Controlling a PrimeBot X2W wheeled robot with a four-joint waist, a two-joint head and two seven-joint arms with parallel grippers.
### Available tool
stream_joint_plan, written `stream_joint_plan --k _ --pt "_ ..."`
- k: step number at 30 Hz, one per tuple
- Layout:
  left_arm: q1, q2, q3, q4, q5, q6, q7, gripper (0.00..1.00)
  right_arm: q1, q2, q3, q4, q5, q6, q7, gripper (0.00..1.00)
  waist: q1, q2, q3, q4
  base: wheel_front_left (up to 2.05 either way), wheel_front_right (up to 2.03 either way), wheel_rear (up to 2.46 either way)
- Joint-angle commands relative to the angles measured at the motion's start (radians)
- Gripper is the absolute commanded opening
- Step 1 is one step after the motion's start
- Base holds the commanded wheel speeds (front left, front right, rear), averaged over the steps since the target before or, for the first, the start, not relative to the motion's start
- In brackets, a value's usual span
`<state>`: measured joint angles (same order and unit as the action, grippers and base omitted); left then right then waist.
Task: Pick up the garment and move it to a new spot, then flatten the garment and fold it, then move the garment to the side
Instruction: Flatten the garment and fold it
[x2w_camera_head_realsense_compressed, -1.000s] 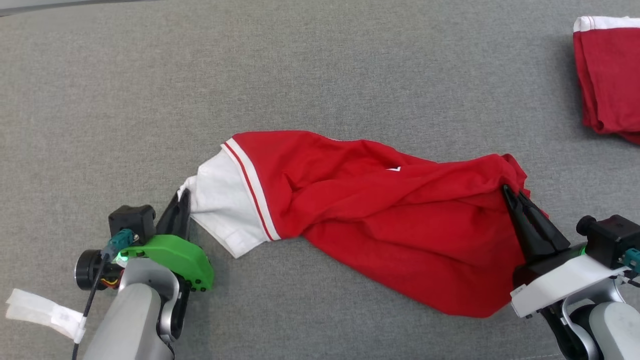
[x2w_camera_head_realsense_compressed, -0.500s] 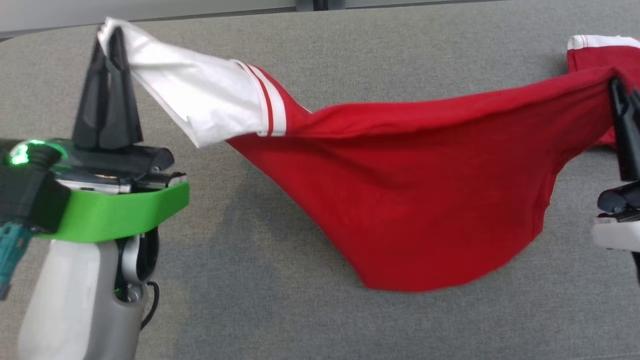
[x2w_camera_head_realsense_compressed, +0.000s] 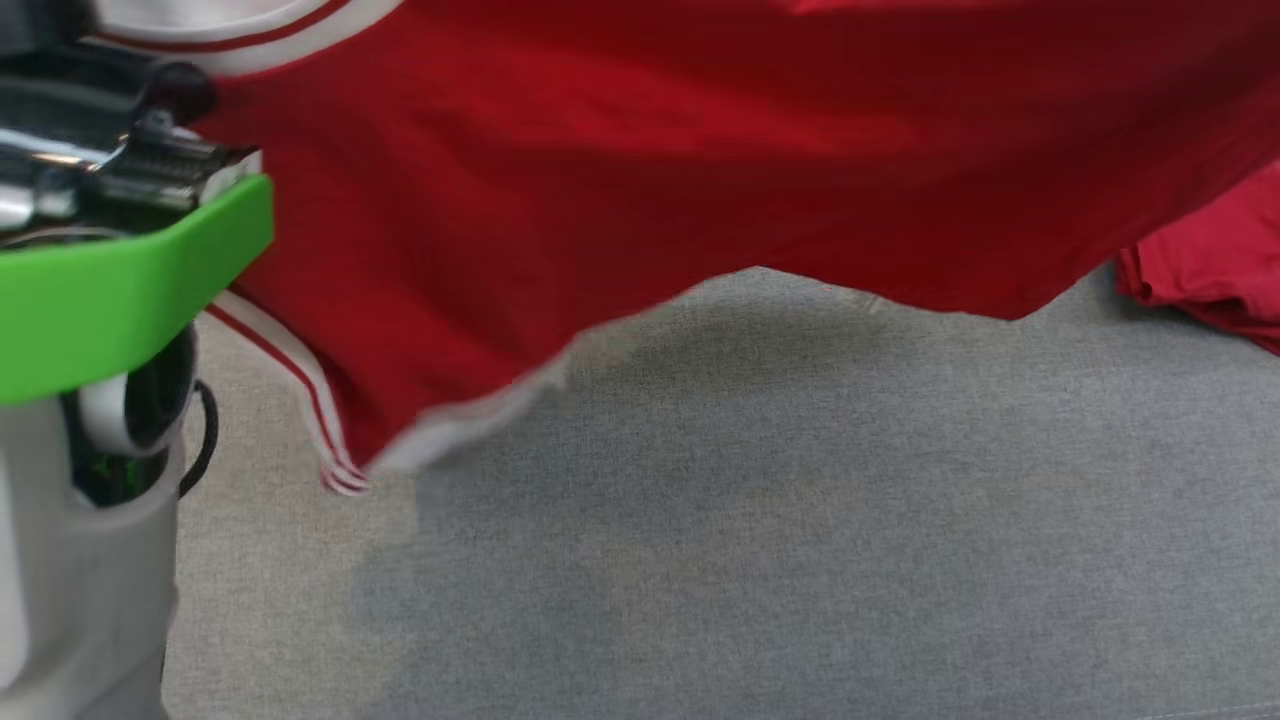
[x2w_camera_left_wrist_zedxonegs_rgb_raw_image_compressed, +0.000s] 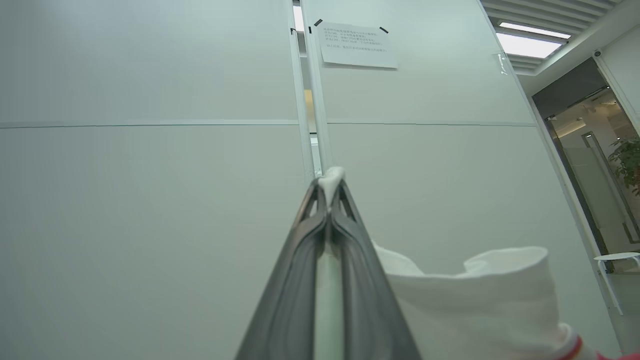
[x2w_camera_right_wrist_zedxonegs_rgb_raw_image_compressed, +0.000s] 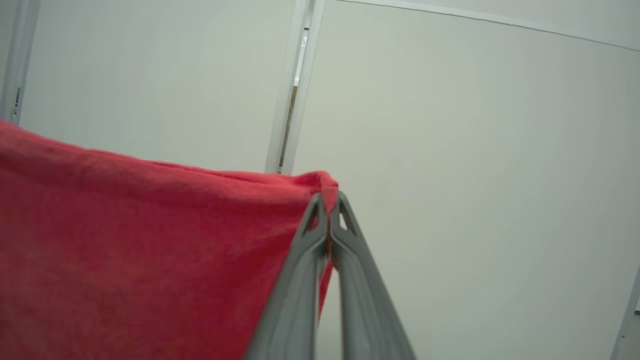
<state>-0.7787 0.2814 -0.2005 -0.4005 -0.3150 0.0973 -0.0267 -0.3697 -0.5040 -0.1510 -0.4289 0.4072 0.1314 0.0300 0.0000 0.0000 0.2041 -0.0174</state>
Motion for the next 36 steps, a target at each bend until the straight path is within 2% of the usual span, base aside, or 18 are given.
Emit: stream_joint_plan --k 1,6,12,17,23,29,36 --pt "-0.036 -0.006 -0.006 0.032 -0.013 -0.008 0.008 0.0 -0.034 -0.008 0.016 0.022 0.019 -0.001 0.005 0.0 0.0 0.0 0.017 0.001 0.0 0.0 0.0" --pt "-0.158 -0.035 -0.042 0.208 -0.021 -0.046 -0.01 0.0 -0.17 -0.036 0.093 0.133 0.071 -0.002 0.011 0.0 0.0 0.0 0.082 0.001 0.0 0.0 0.0" --pt "-0.362 -0.091 -0.055 0.552 -0.032 -0.091 -0.116 0.0 -0.432 -0.017 0.229 0.374 0.128 -0.002 -0.022 0.0 0.0 0.0 0.151 -0.015 0.0 0.0 0.0" --pt "-0.55 -0.11 -0.023 0.857 -0.031 -0.115 -0.214 0.0 -0.691 0.065 0.343 0.639 0.143 -0.001 -0.094 0.0 0.0 0.0 0.165 -0.048 0.0 0.0 0.0" --pt "-0.691 -0.121 0.026 1.017 -0.007 -0.125 -0.238 0.0 -0.918 0.172 0.4 0.928 0.11 -0.001 -0.233 0.0 0.0 0.0 0.186 -0.055 0.0 0.0 0.0" --pt "-0.62 -0.159 0.065 1.162 0.011 -0.118 -0.237 0.0 -0.989 0.246 0.518 1.172 0.108 -0.001 -0.275 0.0 0.0 0.0 0.228 -0.031 0.0 0.0 0.0" --pt "-0.456 -0.218 0.09 1.381 -0.025 -0.099 -0.237 0.0 -0.909 0.31 0.62 1.361 0.138 -0.002 -0.295 0.0 0.0 0.0 0.288 -0.011 0.0 0.0 0.0"
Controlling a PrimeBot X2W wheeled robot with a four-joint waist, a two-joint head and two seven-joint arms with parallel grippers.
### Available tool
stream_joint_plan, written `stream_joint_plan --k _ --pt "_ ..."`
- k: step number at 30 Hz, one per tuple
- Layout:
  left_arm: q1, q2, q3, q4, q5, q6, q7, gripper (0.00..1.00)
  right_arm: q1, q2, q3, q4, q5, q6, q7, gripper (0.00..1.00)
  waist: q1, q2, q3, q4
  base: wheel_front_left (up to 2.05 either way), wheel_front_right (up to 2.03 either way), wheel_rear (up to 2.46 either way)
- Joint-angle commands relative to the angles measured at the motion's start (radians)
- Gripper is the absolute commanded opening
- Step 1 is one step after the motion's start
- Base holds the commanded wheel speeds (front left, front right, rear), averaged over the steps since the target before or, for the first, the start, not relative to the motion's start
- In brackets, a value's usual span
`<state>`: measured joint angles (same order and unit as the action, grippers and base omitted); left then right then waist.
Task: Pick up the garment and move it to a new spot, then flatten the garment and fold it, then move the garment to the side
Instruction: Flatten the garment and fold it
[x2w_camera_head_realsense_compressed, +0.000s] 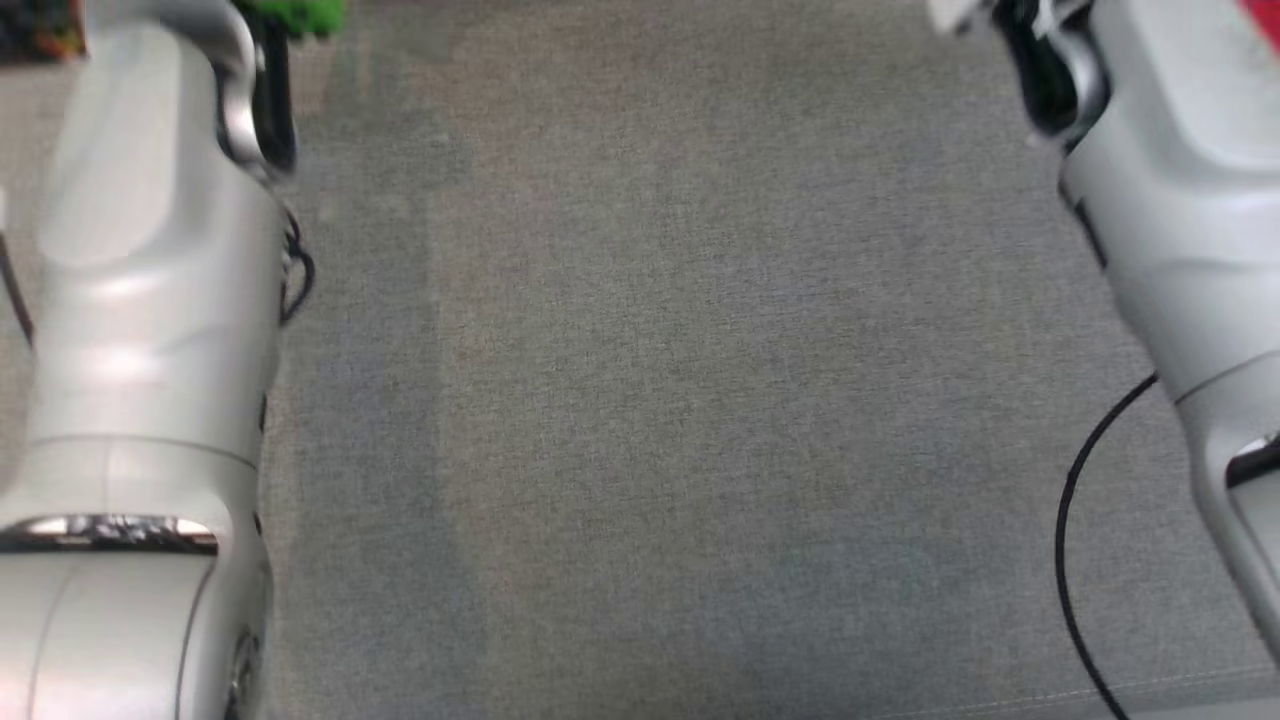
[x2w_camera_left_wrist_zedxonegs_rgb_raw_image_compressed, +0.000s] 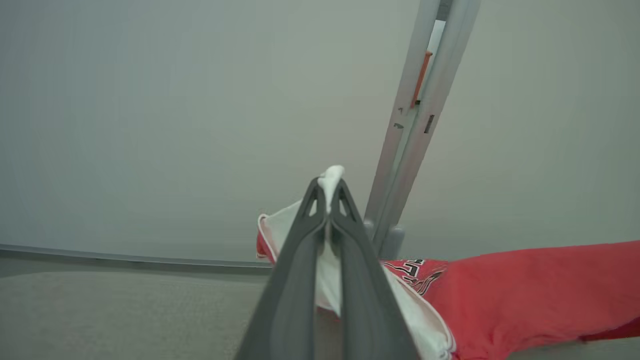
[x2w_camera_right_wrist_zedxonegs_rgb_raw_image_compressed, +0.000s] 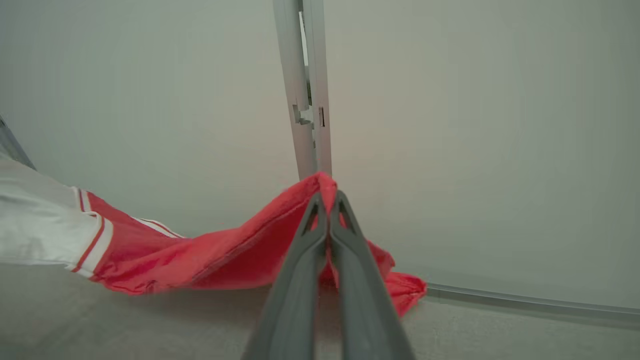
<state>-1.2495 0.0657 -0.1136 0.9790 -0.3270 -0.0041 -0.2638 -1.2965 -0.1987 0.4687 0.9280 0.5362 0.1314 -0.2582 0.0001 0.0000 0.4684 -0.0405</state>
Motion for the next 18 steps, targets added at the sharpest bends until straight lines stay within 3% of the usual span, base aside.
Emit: stream_joint_plan --k 1,7,18 --pt "0.034 -0.005 0.009 0.013 -0.02 0.005 0.0 0.0 0.035 0.008 0.011 0.009 0.011 -0.002 -0.008 0.0 -0.0001 0.0 0.03 0.013 0.0 0.0 0.0" --pt "0.176 -0.012 0.032 -0.03 -0.043 -0.012 0.0 0.0 0.223 -0.005 -0.001 -0.098 0.035 -0.002 -0.007 0.0 -0.0001 0.0 0.047 0.019 0.0 0.0 0.0" --pt "0.673 -0.012 0.204 -0.484 0.004 -0.043 0.0 0.0 0.73 -0.053 -0.119 -0.516 -0.01 -0.001 -0.007 0.0 -0.0001 0.0 -0.077 0.014 0.0 0.0 0.0"
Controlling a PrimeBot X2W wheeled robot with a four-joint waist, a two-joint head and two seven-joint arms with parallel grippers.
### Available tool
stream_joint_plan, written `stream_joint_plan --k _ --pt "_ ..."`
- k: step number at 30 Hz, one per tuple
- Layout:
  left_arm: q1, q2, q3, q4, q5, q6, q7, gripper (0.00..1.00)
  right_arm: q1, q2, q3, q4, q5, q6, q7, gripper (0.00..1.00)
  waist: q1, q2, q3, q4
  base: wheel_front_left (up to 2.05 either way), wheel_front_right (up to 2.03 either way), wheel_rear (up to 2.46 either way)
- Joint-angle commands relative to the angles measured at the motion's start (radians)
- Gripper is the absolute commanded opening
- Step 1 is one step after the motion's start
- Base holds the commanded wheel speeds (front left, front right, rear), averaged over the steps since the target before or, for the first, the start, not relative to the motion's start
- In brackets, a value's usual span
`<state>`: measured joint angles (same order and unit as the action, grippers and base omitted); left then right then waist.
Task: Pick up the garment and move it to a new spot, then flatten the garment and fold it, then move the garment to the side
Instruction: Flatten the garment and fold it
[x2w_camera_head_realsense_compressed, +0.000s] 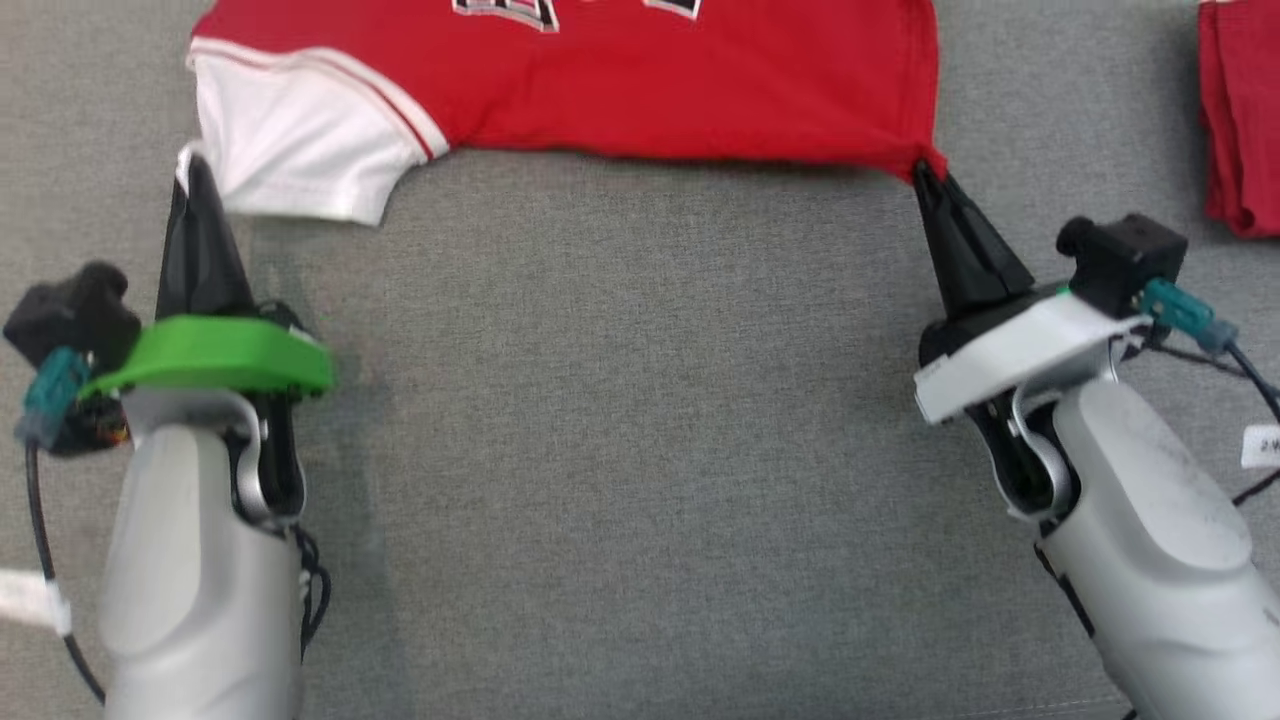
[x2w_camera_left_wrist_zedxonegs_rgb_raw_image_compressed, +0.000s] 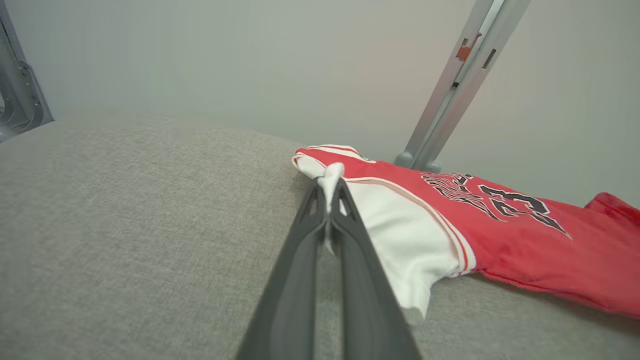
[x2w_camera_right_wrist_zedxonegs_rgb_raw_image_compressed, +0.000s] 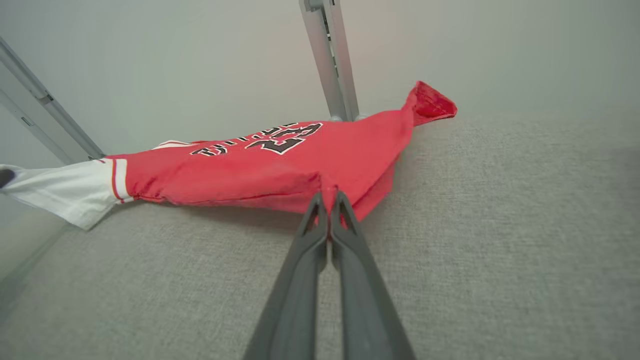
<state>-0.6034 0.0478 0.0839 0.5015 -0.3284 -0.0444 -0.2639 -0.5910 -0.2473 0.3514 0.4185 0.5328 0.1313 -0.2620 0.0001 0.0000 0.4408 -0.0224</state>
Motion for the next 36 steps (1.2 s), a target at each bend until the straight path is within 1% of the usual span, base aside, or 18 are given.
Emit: stream_joint_plan --k 1,3,7,9,11,14,19,24,27,29,33,35,36 --pt "0.074 0.007 0.017 -0.043 0.005 -0.007 0.0 0.0 0.063 -0.01 -0.01 -0.039 -0.015 -0.001 -0.003 0.0 -0.0001 0.0 -0.061 -0.003 0.0 0.0 0.0" --pt "0.183 0.006 0.025 -0.12 0.008 -0.008 0.0 0.0 0.154 -0.022 -0.031 -0.107 -0.027 -0.001 -0.003 0.0 -0.0001 0.0 -0.094 0.002 0.0 0.0 0.0" --pt "0.38 0.006 0.002 -0.258 -0.014 0.022 0.0 0.0 0.33 -0.05 -0.082 -0.22 -0.053 -0.001 -0.003 0.0 -0.0001 0.0 -0.145 0.022 0.0 0.0 0.0" --pt "0.468 0.006 -0.019 -0.335 -0.016 0.052 0.002 0.0 0.413 -0.06 -0.106 -0.271 -0.068 -0.001 -0.003 0.0 -0.0001 0.0 -0.162 0.035 0.0 0.0 0.0" --pt "0.553 0.005 -0.048 -0.418 -0.029 0.087 0.028 0.0 0.491 -0.067 -0.127 -0.315 -0.082 -0.001 -0.003 0.0 -0.0001 0.0 -0.176 0.043 0.0 0.0 0.0" --pt "0.655 0.006 -0.089 -0.556 -0.03 0.136 0.092 0.0 0.598 -0.068 -0.149 -0.37 -0.095 -0.001 -0.002 0.0 -0.0001 0.0 -0.193 0.052 0.0 0.0 0.0" --pt "0.764 0.007 -0.125 -0.743 -0.014 0.189 0.196 0.0 0.741 -0.04 -0.198 -0.464 -0.115 -0.001 0.041 0.0 -0.0001 0.0 -0.204 0.058 0.0 0.0 0.0" --pt "0.773 0.027 -0.128 -0.842 0.0 0.205 0.259 0.0 0.791 -0.01 -0.222 -0.522 -0.124 -0.001 0.083 0.0 -0.0001 0.0 -0.198 0.043 0.0 0.0 0.0" --pt "0.72 0.046 -0.126 -0.845 -0.013 0.192 0.29 0.0 0.763 -0.002 -0.222 -0.531 -0.118 -0.001 0.109 0.0 -0.0001 0.0 -0.177 0.027 0.0 0.0 0.0" --pt "0.682 0.058 -0.119 -0.828 -0.025 0.184 0.307 0.0 0.735 0.0 -0.221 -0.528 -0.111 -0.001 0.124 0.0 -0.0001 0.0 -0.162 0.017 0.0 0.0 0.0" --pt "0.546 0.08 -0.115 -0.751 -0.059 0.155 0.343 0.0 0.65 -0.004 -0.218 -0.497 -0.079 -0.001 0.16 0.0 -0.0001 0.0 -0.122 -0.008 0.0 0.0 0.0" --pt "0.478 0.092 -0.107 -0.696 -0.075 0.141 0.35 0.0 0.601 -0.006 -0.215 -0.471 -0.063 -0.001 0.173 0.0 -0.0001 0.0 -0.103 -0.022 0.0 0.0 0.0" --pt "0.405 0.098 -0.106 -0.634 -0.084 0.125 0.355 0.0 0.552 -0.008 -0.214 -0.44 -0.047 -0.001 0.176 0.0 -0.0001 0.0 -0.084 -0.032 0.0 0.0 0.0"
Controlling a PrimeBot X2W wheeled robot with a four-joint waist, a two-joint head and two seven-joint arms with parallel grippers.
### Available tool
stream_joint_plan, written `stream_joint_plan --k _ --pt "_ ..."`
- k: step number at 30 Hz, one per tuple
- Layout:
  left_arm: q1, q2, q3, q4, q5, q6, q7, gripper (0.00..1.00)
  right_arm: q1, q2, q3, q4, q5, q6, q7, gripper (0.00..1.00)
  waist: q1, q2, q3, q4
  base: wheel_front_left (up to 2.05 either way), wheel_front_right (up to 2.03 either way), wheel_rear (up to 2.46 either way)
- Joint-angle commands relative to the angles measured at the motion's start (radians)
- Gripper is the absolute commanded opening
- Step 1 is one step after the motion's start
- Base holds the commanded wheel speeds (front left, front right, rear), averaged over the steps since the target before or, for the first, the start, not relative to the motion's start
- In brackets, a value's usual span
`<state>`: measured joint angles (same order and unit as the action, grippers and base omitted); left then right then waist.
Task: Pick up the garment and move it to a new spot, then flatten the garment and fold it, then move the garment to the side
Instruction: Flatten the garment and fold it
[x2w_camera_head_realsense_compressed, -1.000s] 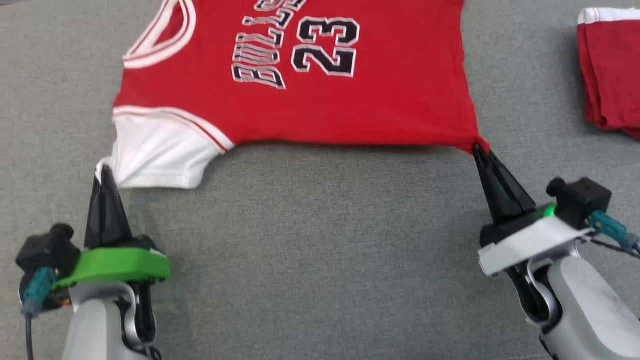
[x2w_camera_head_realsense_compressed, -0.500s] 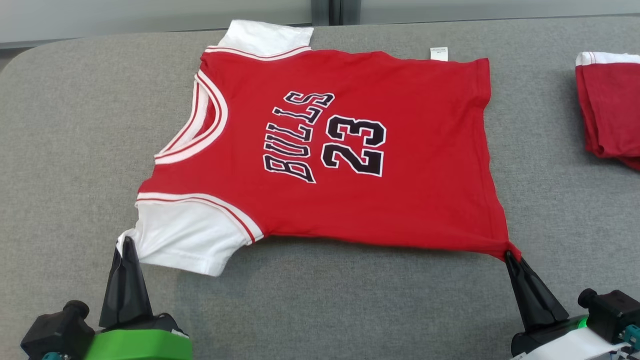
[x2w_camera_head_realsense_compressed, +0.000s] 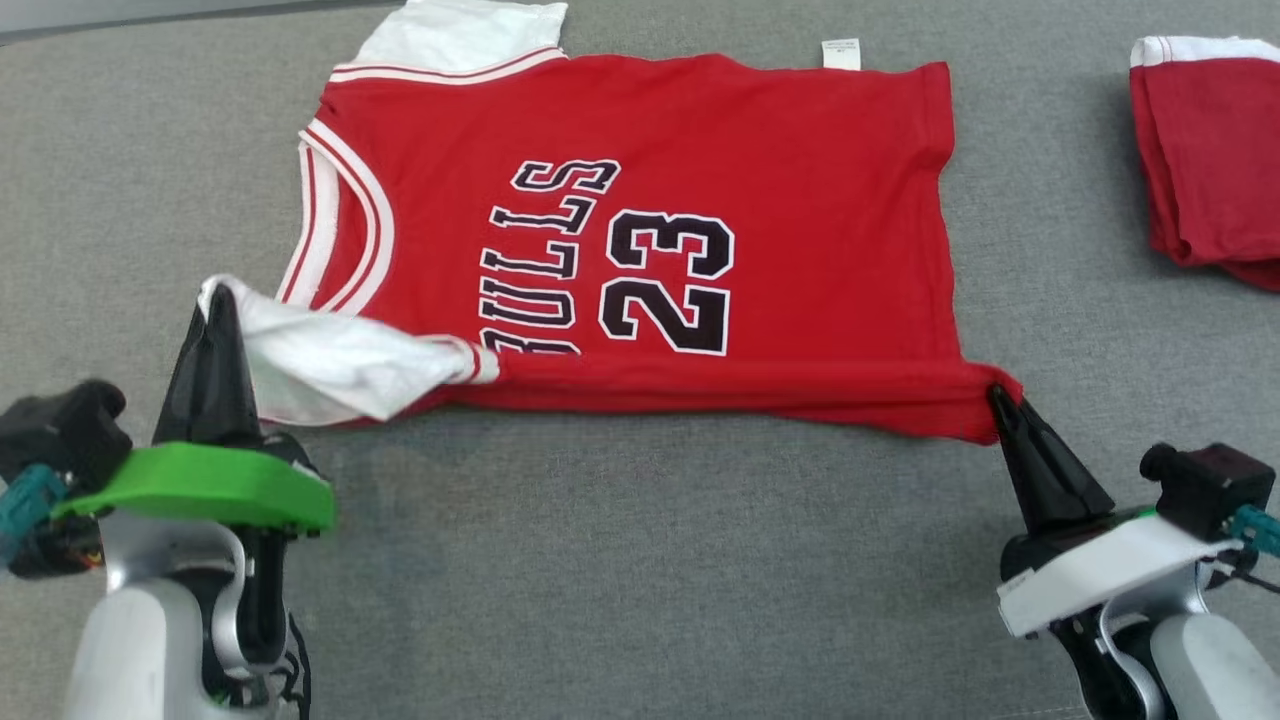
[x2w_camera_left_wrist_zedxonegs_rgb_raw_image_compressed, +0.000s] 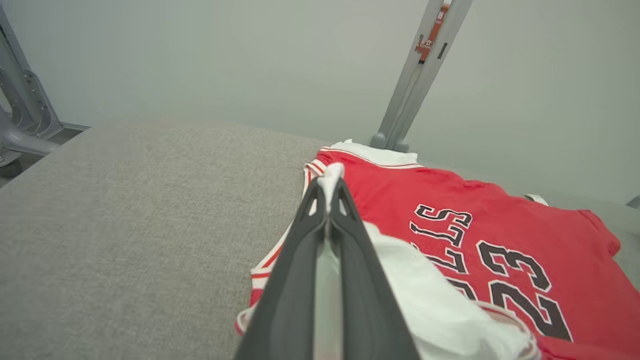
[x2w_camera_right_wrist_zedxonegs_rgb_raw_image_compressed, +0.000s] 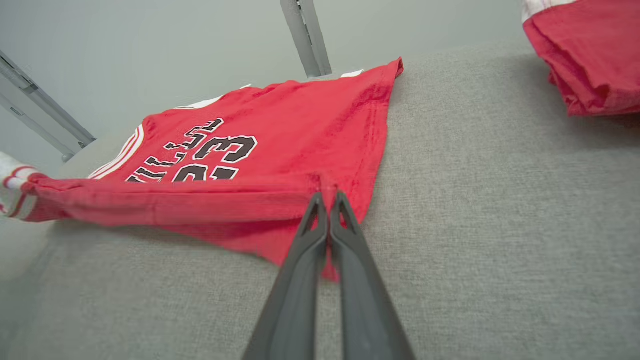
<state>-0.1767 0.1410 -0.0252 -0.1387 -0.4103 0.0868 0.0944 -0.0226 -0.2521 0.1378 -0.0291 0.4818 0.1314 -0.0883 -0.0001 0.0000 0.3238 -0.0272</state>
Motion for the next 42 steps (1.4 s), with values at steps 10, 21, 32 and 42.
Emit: stream_joint_plan --k 10,21,32,42 --pt "-0.286 0.012 -0.007 0.316 -0.031 -0.068 -0.057 1.0 -0.21 -0.024 0.067 0.138 0.05 -0.001 -0.059 0.49 0.0001 0.0 0.094 -0.05 0.0 0.0 0.0" --pt "-0.246 0.033 -0.07 0.362 0.158 -0.008 -0.321 1.0 -0.218 -0.001 0.011 0.102 -0.168 -0.002 -0.176 1.0 0.0001 0.0 0.069 -0.042 0.0 0.0 0.0" --pt "-0.035 0.023 -0.078 0.225 0.22 0.06 -0.358 1.0 -0.064 0.087 -0.061 -0.018 -0.267 -0.002 -0.177 1.0 0.0001 0.0 0.017 -0.024 0.0 0.0 0.0" --pt "-0.015 0.019 -0.083 0.243 0.195 0.057 -0.339 1.0 -0.06 0.08 -0.048 0.002 -0.255 -0.002 -0.177 1.0 0.0001 0.0 0.018 -0.021 0.0 0.0 0.0"
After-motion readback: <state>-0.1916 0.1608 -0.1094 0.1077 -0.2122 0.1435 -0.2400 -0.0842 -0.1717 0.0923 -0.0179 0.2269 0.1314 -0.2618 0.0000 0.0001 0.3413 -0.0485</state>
